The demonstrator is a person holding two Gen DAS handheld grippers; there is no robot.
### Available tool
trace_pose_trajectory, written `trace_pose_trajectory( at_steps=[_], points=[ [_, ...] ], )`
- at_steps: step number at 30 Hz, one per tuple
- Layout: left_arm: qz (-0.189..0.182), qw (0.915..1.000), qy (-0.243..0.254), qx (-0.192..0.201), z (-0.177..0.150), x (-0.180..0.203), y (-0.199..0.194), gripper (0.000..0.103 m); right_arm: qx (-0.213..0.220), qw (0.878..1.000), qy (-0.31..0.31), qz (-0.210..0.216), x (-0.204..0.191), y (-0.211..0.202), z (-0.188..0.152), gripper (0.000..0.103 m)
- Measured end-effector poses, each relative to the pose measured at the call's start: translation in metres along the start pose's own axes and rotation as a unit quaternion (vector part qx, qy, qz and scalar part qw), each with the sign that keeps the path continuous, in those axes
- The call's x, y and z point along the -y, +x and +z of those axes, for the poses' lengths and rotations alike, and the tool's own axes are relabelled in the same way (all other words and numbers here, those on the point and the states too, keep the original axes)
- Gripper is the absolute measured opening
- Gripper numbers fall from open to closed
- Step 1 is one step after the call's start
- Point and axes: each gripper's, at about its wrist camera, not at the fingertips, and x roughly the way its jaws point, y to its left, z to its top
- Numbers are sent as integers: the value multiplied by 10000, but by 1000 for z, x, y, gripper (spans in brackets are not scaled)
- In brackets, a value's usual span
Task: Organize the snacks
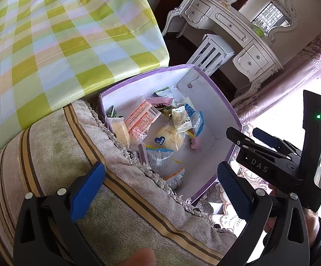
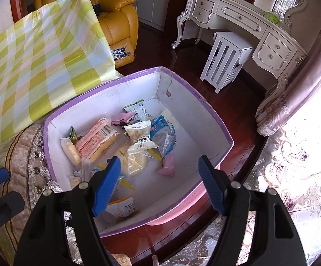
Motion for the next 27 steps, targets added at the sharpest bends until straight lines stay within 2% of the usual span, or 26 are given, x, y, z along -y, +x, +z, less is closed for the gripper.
trace_pose_trajectory(
  at_steps=[27],
  points=[
    [20,10000,-64,-18,4,-2,4,99,-58,10000,-7,18,1,4,-1,76]
  ],
)
